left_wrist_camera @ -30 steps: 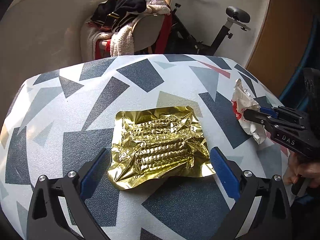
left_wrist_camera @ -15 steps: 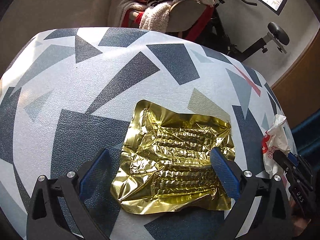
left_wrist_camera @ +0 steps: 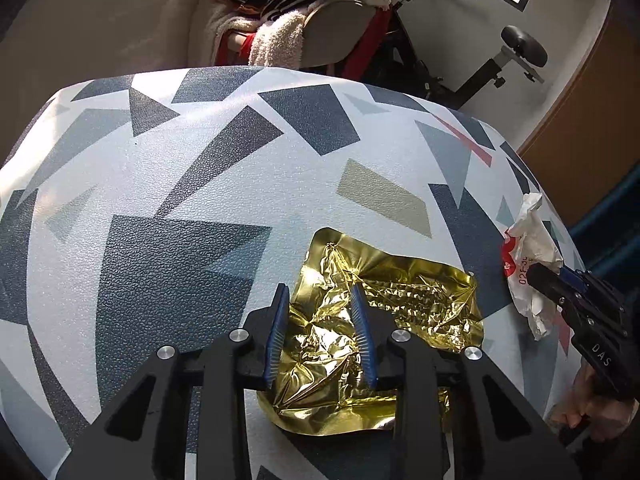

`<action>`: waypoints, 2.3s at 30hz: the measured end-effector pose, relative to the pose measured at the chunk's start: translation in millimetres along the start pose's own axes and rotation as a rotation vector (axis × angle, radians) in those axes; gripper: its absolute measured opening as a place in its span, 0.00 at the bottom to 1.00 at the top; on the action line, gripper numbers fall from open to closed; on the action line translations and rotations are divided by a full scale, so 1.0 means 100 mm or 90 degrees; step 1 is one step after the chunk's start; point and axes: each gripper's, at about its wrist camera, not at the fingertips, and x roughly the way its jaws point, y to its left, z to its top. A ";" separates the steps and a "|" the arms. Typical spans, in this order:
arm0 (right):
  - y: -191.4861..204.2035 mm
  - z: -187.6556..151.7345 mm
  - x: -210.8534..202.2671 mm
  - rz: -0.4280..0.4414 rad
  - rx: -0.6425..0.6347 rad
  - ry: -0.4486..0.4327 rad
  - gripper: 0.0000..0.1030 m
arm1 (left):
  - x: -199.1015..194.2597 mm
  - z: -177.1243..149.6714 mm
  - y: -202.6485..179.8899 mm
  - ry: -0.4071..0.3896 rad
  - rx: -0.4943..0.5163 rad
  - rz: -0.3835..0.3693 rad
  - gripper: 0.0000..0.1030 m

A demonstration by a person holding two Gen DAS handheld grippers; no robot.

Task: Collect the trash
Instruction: 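Grasp the gold foil wrapper with the left gripper while the right holds the paper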

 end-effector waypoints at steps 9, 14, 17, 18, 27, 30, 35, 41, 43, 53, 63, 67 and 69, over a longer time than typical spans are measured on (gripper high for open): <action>0.08 0.00 -0.31 -0.004 0.000 -0.014 0.26 | -0.25 -0.13 -0.08 -0.010 0.027 -0.001 0.00; 0.14 -0.04 -0.49 0.001 -0.001 -0.021 0.26 | -0.34 -0.20 -0.05 -0.011 0.017 0.012 0.00; 0.19 -0.08 -0.57 0.004 -0.007 -0.021 0.26 | -0.40 -0.24 -0.02 -0.006 0.007 0.016 0.00; 0.20 -0.09 -0.59 0.006 -0.007 -0.021 0.26 | -0.42 -0.26 0.00 -0.003 -0.001 0.012 0.02; 0.23 -0.24 -0.64 0.012 -0.006 -0.013 0.26 | -0.66 -0.39 0.13 0.008 -0.103 -0.030 0.46; 0.20 -0.28 -0.63 0.015 0.003 -0.009 0.26 | -0.70 -0.45 0.17 0.015 -0.145 -0.039 0.52; 0.15 -0.34 -0.62 0.021 0.015 -0.007 0.26 | -0.75 -0.58 0.25 0.032 -0.255 -0.086 0.57; 0.12 -0.40 -0.59 0.032 0.025 -0.006 0.26 | -0.75 -0.73 0.25 0.040 -0.359 -0.121 0.57; 0.12 -0.40 -0.60 0.034 0.027 -0.008 0.26 | -0.73 -0.78 0.21 0.044 -0.382 -0.127 0.57; -0.08 -0.45 -0.78 0.038 0.065 -0.027 0.26 | -0.57 -0.52 -0.77 0.027 0.003 -0.158 0.57; -0.19 -0.50 -0.72 0.029 0.077 -0.018 0.26 | -0.02 -0.52 -0.93 0.098 0.075 -0.187 0.38; -0.18 -0.49 -0.70 0.026 0.070 -0.011 0.26 | 0.07 -0.54 -0.86 0.097 0.056 -0.195 0.18; -0.17 -0.48 -0.72 0.022 0.067 -0.010 0.26 | 0.05 -0.54 -0.83 0.084 0.049 -0.195 0.09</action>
